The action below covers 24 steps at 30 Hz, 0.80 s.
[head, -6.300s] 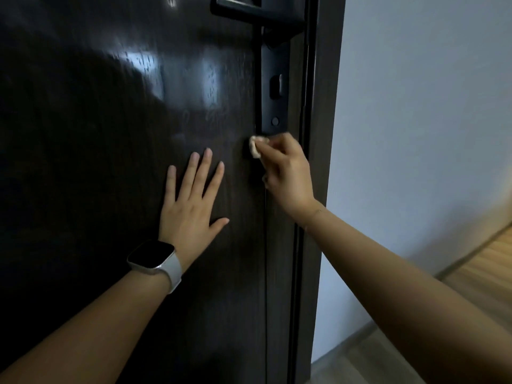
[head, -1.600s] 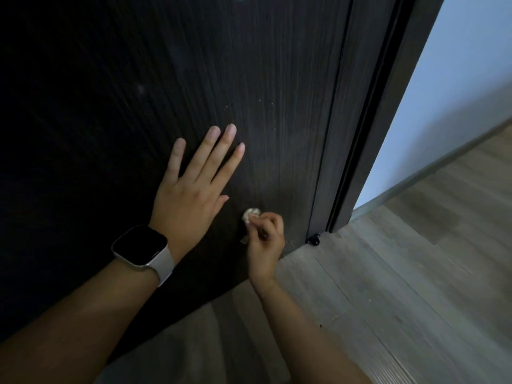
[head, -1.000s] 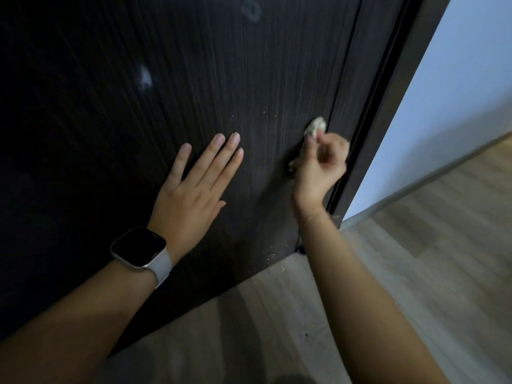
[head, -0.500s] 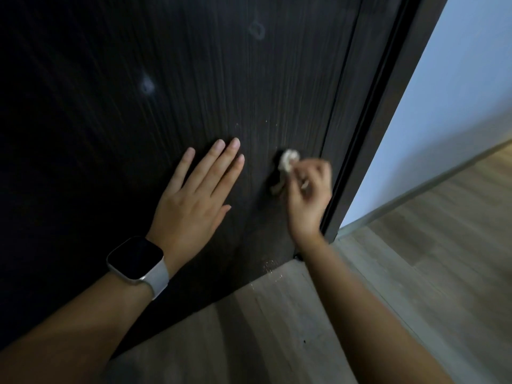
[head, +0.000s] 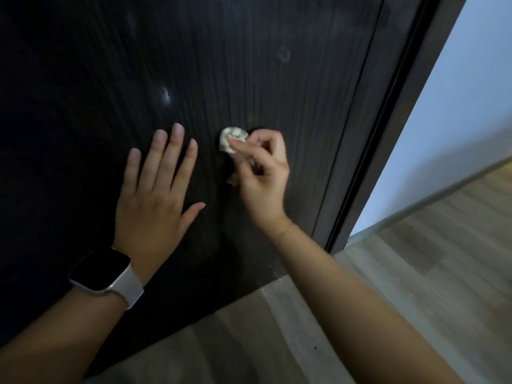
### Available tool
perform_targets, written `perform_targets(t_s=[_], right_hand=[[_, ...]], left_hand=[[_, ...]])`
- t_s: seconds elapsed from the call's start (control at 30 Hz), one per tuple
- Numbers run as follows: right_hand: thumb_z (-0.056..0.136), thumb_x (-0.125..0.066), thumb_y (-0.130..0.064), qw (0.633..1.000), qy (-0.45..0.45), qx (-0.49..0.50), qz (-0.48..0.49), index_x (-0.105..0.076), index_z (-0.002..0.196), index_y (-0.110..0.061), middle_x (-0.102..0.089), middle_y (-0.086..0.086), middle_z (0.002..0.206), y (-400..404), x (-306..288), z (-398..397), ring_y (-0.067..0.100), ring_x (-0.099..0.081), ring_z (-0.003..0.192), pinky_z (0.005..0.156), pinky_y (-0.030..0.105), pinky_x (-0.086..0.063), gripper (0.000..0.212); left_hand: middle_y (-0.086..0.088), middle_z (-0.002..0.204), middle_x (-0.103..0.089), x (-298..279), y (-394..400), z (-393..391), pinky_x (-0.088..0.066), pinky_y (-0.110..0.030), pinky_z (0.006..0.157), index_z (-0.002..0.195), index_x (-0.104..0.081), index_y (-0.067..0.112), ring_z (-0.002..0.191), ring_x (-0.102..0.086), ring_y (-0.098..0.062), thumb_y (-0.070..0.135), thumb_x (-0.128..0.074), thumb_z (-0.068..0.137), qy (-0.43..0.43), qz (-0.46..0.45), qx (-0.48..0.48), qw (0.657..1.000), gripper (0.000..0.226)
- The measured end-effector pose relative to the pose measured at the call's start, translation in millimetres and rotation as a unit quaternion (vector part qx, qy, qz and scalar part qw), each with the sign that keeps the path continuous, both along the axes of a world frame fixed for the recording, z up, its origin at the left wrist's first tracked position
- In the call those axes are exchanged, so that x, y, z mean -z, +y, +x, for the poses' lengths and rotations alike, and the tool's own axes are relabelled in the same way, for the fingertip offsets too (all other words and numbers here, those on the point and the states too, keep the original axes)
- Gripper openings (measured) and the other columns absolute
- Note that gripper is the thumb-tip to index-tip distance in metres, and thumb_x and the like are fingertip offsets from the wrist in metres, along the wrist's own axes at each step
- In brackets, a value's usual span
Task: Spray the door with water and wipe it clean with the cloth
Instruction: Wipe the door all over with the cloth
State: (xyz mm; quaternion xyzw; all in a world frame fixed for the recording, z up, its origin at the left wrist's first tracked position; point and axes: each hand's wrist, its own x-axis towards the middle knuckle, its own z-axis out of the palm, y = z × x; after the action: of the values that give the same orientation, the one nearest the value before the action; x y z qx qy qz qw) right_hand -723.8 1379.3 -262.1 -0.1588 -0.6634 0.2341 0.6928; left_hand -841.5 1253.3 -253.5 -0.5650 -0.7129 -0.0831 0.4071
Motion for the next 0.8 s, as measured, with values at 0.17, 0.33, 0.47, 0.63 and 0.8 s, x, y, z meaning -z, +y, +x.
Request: perform_targets(t_s=[0.17, 0.33, 0.47, 0.63, 0.8], right_hand=[[0.081, -0.068, 0.002, 0.964, 0.161, 0.097, -0.189, -0.068, 0.083, -0.018, -0.048, -0.001, 0.094, 61, -2, 43, 0.017, -0.054, 0.09, 0.081, 0.025, -0.047, 0.02], [0.083, -0.066, 0.005, 0.952, 0.201, 0.134, -0.19, -0.066, 0.085, -0.015, -0.047, 0.004, 0.094, 36, 7, 12, 0.013, -0.052, 0.089, 0.083, 0.021, -0.046, 0.02], [0.081, -0.064, 0.016, 0.992, 0.064, 0.066, -0.082, -0.071, 0.093, -0.004, -0.048, 0.009, 0.098, -28, 37, -22, 0.02, -0.053, 0.094, 0.084, 0.031, -0.047, 0.024], [0.081, -0.062, 0.011, 0.961, -0.231, 0.0, 0.154, -0.074, 0.097, 0.0, -0.046, 0.005, 0.106, -47, 71, -19, 0.027, -0.052, 0.093, 0.077, 0.036, -0.046, 0.023], [0.079, -0.061, 0.013, 0.994, -0.004, 0.107, -0.007, -0.069, 0.085, 0.006, -0.048, 0.01, 0.096, -13, 6, -6, 0.01, -0.051, 0.092, 0.081, 0.021, -0.043, 0.012]], left_hand=[[-0.009, 0.165, 0.006, 1, 0, 4, 0.005, -0.045, 0.122, 0.158, -0.011, 0.009, 0.152, 0.008, -0.024, 0.04, -0.072, 0.084, -0.011, 0.006, 0.001, 1.0, 0.101], [-0.012, 0.165, -0.001, -1, -2, 4, 0.002, -0.045, 0.123, 0.157, -0.013, 0.007, 0.152, 0.003, -0.026, 0.034, -0.077, 0.081, -0.021, 0.017, 0.025, 0.999, 0.103], [-0.015, 0.164, -0.005, 6, -22, -2, 0.004, -0.045, 0.122, 0.156, -0.017, 0.009, 0.152, -0.003, -0.03, 0.033, -0.078, 0.079, -0.031, 0.029, 0.015, 0.999, 0.102], [-0.014, 0.163, 0.0, 22, -52, -27, 0.011, -0.045, 0.121, 0.157, -0.013, 0.012, 0.15, 0.013, -0.024, 0.037, -0.078, 0.077, -0.065, 0.031, -0.039, 0.997, 0.107], [-0.006, 0.163, 0.017, 25, -51, -32, 0.01, -0.047, 0.121, 0.158, -0.002, 0.016, 0.151, 0.014, -0.025, 0.044, -0.075, 0.079, -0.056, 0.016, -0.039, 0.998, 0.111]])
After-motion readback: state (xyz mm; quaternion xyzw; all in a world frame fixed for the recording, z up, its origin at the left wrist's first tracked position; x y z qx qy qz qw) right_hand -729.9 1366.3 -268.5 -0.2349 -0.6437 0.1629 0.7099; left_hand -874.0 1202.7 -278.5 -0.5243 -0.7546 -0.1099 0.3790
